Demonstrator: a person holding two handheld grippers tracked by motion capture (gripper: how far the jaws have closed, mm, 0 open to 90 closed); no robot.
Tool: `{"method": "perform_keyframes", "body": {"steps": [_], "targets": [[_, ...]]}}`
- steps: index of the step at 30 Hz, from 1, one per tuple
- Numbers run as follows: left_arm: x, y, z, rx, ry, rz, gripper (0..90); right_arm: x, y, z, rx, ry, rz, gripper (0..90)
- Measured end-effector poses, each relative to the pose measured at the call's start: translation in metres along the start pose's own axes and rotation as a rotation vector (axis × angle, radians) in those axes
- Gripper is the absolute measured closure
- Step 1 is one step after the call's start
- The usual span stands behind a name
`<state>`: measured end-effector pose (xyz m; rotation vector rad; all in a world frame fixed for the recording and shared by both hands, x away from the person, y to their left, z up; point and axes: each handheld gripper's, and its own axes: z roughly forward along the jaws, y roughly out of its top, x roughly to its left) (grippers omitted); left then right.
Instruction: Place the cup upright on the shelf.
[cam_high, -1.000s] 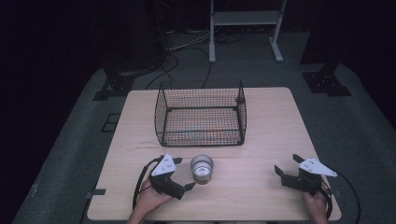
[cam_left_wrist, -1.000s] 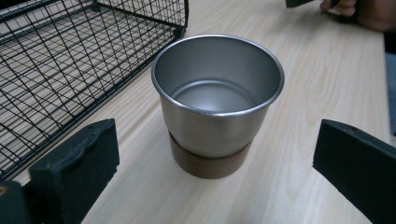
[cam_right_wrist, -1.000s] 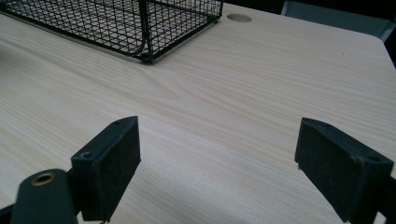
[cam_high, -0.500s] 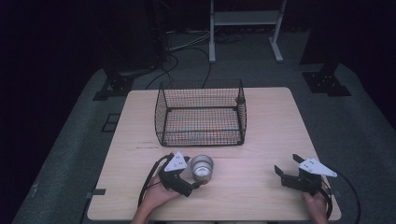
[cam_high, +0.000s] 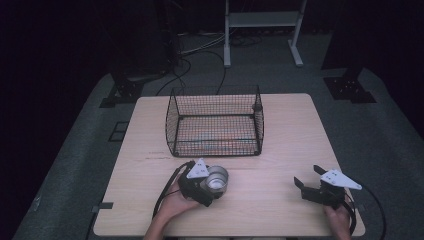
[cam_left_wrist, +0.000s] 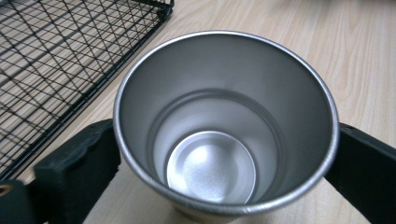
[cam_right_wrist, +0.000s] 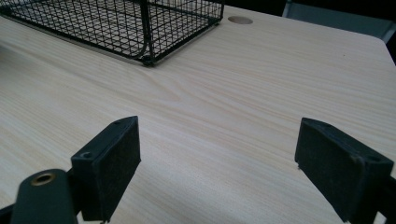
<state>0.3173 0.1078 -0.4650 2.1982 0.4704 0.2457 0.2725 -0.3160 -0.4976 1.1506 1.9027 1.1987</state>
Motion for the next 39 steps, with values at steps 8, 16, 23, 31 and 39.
{"method": "perform_keyframes", "body": {"steps": [8,16,23,31,39], "targets": [[0.003,0.003,0.003,0.034,-0.016,0.001,6.6,0.0,0.0,0.0,-0.001,0.002,0.001,13.5],[0.003,0.009,0.003,0.032,-0.027,0.013,17.5,0.0,0.0,0.0,-0.003,0.002,0.002,13.5],[0.002,0.013,0.002,0.036,-0.031,0.024,17.8,0.0,0.0,0.0,-0.004,0.002,0.004,13.5],[0.003,0.024,-0.007,0.016,-0.033,0.022,17.8,-0.001,0.0,0.0,-0.003,0.002,0.006,13.5],[0.007,0.041,-0.016,0.01,-0.062,0.027,17.8,-0.001,0.0,0.0,-0.002,0.001,0.01,13.5]]}}
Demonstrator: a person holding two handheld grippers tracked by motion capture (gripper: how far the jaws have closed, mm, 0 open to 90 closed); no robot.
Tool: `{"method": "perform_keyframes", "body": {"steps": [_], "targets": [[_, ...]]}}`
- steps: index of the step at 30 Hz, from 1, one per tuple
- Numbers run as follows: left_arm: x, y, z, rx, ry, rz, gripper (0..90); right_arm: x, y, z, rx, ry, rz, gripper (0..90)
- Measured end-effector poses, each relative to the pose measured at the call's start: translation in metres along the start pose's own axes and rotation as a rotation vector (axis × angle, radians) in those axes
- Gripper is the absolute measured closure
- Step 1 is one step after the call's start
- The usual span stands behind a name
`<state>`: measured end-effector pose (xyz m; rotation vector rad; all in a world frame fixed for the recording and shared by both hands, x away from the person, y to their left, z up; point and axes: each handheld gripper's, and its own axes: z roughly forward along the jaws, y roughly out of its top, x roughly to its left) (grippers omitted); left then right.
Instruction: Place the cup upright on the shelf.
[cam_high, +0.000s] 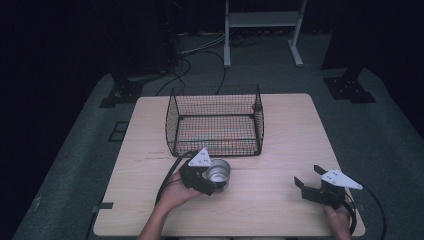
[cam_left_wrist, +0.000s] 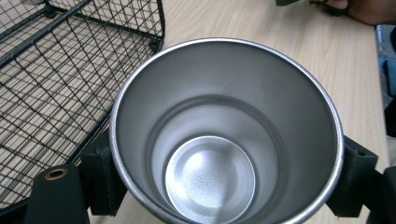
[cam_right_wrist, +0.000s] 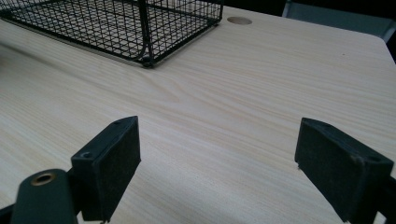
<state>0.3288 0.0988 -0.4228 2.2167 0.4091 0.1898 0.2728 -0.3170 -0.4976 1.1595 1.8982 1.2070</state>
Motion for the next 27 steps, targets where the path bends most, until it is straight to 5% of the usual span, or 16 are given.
{"method": "perform_keyframes", "body": {"steps": [27], "targets": [[0.012,0.04,-0.013,0.067,-0.024,0.072,17.8,0.0,0.0,0.0,-0.002,0.001,0.0,13.5]]}}
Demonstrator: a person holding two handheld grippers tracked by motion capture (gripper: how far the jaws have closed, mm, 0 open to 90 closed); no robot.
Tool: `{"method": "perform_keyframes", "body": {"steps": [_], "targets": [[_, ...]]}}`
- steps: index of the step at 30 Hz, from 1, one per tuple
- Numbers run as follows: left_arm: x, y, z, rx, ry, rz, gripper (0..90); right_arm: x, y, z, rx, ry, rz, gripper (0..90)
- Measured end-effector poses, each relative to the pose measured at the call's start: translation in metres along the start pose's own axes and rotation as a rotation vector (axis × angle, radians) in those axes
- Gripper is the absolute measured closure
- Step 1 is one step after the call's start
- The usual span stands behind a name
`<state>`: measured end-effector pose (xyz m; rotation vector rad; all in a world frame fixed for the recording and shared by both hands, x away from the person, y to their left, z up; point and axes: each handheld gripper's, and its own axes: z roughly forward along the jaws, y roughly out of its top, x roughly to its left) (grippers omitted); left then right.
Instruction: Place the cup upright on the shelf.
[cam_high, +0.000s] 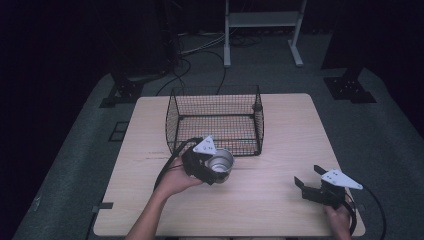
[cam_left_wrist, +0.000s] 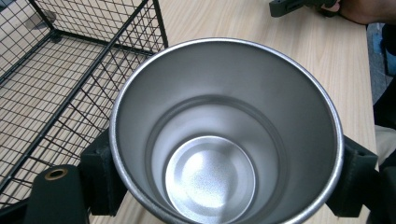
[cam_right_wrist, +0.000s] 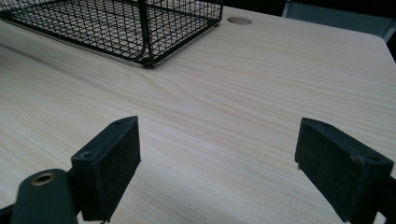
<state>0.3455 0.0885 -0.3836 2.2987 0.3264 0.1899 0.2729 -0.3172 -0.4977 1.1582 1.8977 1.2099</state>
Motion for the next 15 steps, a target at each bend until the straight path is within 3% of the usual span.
{"method": "perform_keyframes", "body": {"steps": [15], "targets": [[0.014,0.025,-0.012,0.024,0.001,0.012,17.8,0.0,0.0,0.0,-0.004,0.007,-0.005,13.6]]}}
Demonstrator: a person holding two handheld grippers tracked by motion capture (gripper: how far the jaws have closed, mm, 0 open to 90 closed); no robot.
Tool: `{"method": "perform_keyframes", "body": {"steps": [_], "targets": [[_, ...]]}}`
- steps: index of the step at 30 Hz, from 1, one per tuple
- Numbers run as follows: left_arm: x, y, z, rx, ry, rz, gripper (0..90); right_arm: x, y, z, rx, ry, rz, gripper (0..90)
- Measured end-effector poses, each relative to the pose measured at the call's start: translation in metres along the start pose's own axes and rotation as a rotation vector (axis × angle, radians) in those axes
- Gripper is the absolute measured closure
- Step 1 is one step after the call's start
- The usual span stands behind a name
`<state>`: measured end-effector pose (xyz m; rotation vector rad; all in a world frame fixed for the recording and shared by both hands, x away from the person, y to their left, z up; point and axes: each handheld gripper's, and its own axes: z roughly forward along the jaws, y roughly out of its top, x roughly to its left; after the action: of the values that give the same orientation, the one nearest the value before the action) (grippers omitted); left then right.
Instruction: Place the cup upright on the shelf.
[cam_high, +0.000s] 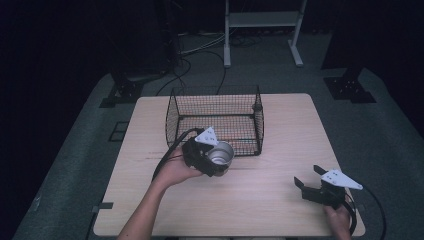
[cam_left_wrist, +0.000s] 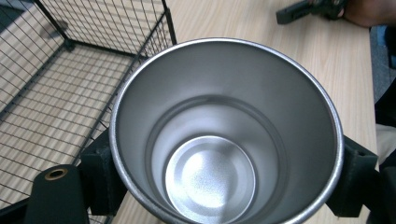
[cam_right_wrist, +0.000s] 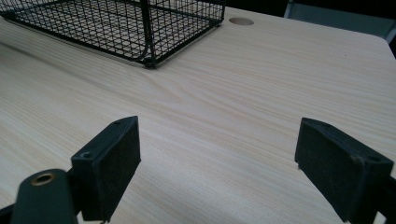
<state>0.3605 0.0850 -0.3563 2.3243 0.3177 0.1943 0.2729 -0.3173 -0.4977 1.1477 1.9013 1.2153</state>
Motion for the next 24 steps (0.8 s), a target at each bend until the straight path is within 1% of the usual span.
{"method": "perform_keyframes", "body": {"steps": [2,3,4,6,9,10,11,12,13,14,15,16,19,24], "targets": [[0.002,0.003,-0.002,0.001,0.002,0.005,17.8,0.0,0.0,0.0,0.001,0.001,0.0,13.5],[0.005,0.007,-0.005,-0.009,0.004,0.0,17.8,0.0,0.0,0.0,0.002,0.002,-0.001,13.6],[0.005,0.007,-0.005,-0.009,0.004,0.0,17.8,0.0,0.0,0.0,0.002,0.002,-0.001,13.6],[0.009,0.012,-0.008,-0.01,0.0,0.001,17.8,0.0,0.0,0.0,0.0,0.002,0.0,13.6],[0.016,0.022,-0.013,-0.006,0.009,0.013,17.8,0.0,0.0,0.0,-0.003,0.002,0.001,13.6],[0.016,0.022,-0.013,-0.006,0.009,0.013,17.8,0.0,0.0,0.0,-0.001,0.003,0.0,13.6],[0.018,0.027,-0.015,-0.014,0.006,0.013,17.8,0.0,0.0,0.0,-0.001,0.003,0.0,13.5],[0.018,0.027,-0.015,-0.014,0.006,0.013,17.8,0.0,0.0,0.0,-0.001,0.003,0.0,13.5],[0.02,0.033,-0.016,-0.016,0.011,0.017,17.8,0.0,0.0,0.0,-0.003,0.005,0.002,13.5],[0.02,0.033,-0.016,-0.016,0.011,0.017,17.8,0.0,0.0,0.0,-0.003,0.005,0.002,13.5],[0.022,0.038,-0.017,-0.018,0.009,0.016,17.8,0.0,0.0,0.0,-0.003,0.005,0.001,13.6],[0.022,0.038,-0.017,-0.018,0.009,0.016,17.8,0.0,0.0,0.0,-0.003,0.005,0.002,13.6],[0.029,0.047,-0.019,-0.015,0.008,0.019,17.8,0.0,0.0,0.0,-0.003,0.006,0.003,13.6],[0.036,0.055,-0.019,-0.007,0.011,0.023,17.8,-0.001,0.0,-0.001,-0.005,0.009,0.009,13.5]]}}
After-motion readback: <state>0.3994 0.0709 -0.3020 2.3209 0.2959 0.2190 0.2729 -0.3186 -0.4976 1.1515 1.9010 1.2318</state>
